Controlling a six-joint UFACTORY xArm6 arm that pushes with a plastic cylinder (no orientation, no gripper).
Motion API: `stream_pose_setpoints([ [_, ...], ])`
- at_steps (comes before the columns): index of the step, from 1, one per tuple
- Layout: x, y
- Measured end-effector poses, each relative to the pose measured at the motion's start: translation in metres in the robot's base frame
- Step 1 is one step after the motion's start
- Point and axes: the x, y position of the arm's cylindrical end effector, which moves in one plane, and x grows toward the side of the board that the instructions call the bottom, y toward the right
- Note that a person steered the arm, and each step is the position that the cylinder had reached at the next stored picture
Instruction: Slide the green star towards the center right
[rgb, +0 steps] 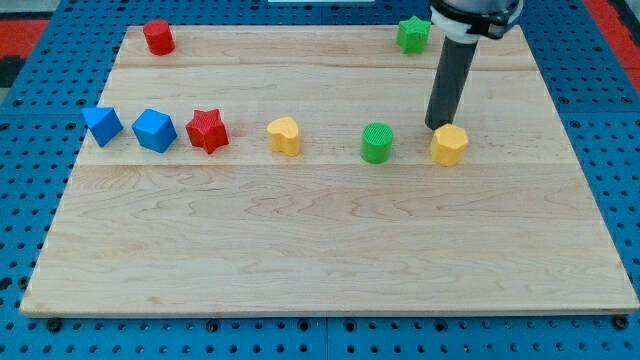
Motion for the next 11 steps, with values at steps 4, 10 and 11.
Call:
stream_pose_setpoints([
  [4, -0.199, 0.077],
  [10, -0.126, -0.14],
  [11, -0.103, -0.168],
])
